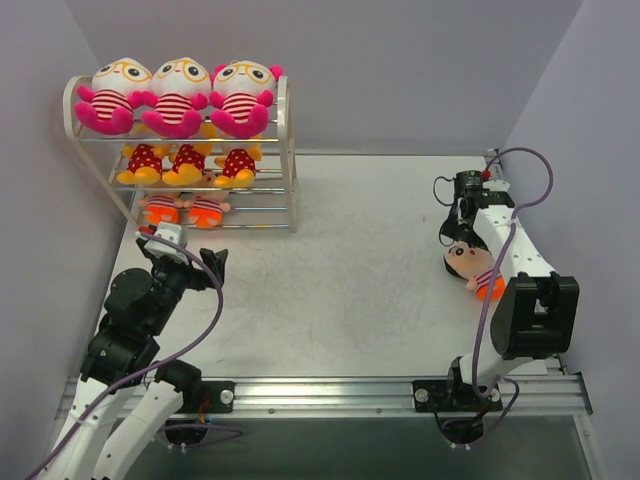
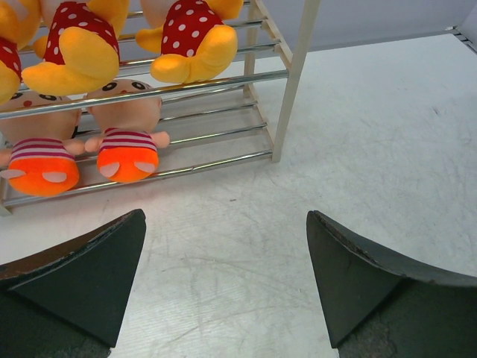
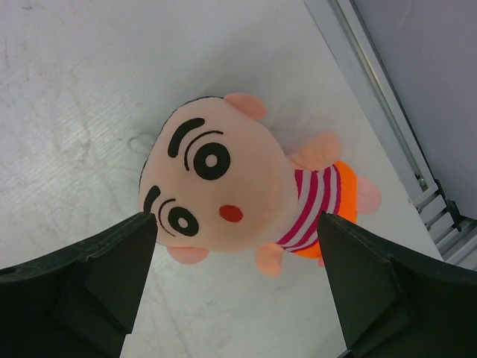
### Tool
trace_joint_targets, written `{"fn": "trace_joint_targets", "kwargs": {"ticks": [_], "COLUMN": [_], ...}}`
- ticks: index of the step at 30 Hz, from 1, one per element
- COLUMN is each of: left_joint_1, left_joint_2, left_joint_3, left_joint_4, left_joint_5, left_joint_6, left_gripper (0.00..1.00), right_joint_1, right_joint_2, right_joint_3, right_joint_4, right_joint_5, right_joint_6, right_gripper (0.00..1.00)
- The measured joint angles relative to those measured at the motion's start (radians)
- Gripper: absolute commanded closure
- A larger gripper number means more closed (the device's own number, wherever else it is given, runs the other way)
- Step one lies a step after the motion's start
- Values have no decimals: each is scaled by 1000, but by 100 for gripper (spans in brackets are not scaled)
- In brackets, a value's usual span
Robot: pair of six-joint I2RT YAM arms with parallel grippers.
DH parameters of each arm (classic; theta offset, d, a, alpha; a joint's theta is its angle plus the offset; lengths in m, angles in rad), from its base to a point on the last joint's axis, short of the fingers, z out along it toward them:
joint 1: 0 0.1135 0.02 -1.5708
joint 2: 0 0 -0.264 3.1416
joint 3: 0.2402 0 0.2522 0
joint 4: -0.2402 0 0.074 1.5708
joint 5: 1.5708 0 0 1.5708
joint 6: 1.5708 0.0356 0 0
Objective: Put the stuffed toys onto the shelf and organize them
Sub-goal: Grab a stuffed toy with the right arm
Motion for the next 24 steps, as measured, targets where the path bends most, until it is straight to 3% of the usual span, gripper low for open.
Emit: {"fn": "trace_joint_targets", "kwargs": {"ticks": [18, 24], "left_joint_1": [-5, -5], "left_joint_2": [16, 28], "left_joint_3": [-3, -3], "left_joint_4": [-1, -1], "left_joint_5": [62, 87], "left_joint_6": [20, 22], "left_gripper": [4, 4], "right_joint_1": [-5, -5], "right_joint_2": [137, 197], "right_joint_3": [51, 51], "right_joint_4": [-5, 1], "right_joint_5": [-88, -95], "right_joint_6": [-192, -200], "right_gripper": [10, 26]}}
